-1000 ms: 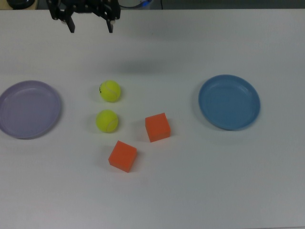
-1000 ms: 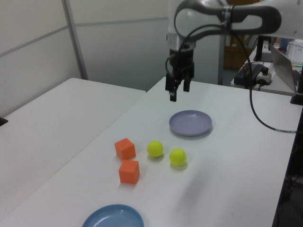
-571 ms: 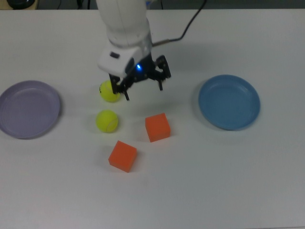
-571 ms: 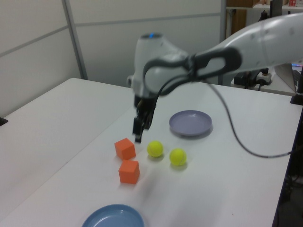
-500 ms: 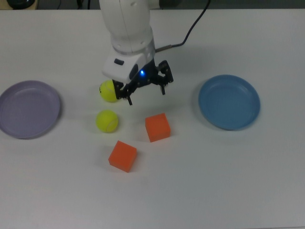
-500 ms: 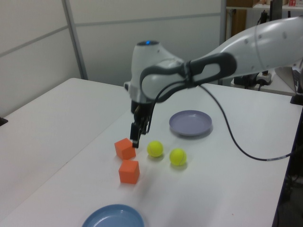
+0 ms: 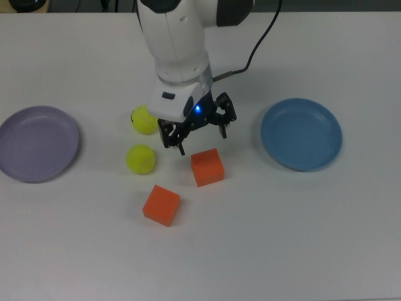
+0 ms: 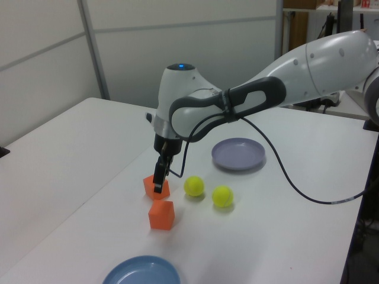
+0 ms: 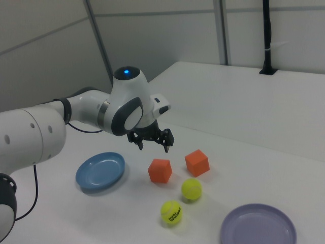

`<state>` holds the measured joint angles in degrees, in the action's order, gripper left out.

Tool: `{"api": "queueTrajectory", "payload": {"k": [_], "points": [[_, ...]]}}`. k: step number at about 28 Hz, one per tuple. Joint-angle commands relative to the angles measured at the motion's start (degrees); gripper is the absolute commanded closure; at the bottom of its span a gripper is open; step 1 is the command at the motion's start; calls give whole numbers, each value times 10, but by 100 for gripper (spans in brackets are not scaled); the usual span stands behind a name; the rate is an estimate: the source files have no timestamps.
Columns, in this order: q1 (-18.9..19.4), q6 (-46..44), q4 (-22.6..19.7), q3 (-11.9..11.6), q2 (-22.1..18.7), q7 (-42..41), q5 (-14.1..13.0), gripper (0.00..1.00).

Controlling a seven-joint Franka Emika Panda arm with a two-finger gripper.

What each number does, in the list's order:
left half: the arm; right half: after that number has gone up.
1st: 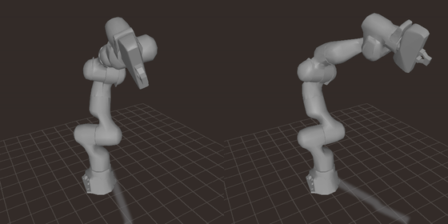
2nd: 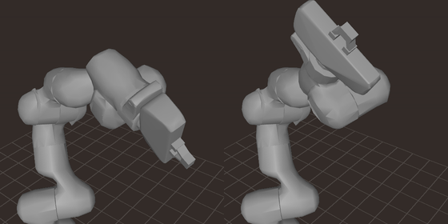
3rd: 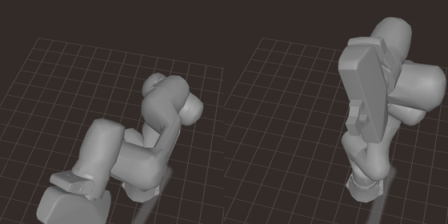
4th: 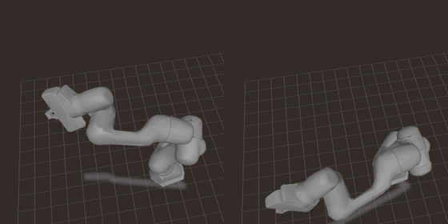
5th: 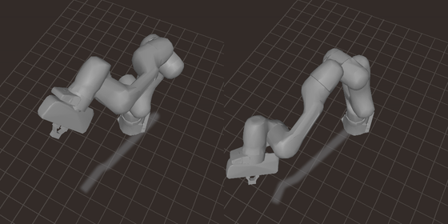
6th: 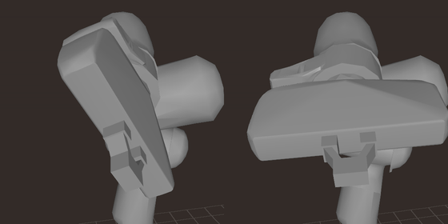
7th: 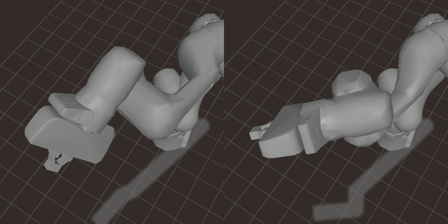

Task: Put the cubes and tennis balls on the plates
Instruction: 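Lower the gripper onto the orange cube nearest the tennis balls and grasp it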

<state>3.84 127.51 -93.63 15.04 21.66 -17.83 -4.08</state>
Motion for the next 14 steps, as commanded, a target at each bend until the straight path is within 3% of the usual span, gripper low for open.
{"api": "queueTrajectory", "payload": {"k": [1, 14], "points": [[2, 19, 6, 3, 22, -28, -16, 0], [2, 27, 6, 4, 58, -34, -16, 0]]}}
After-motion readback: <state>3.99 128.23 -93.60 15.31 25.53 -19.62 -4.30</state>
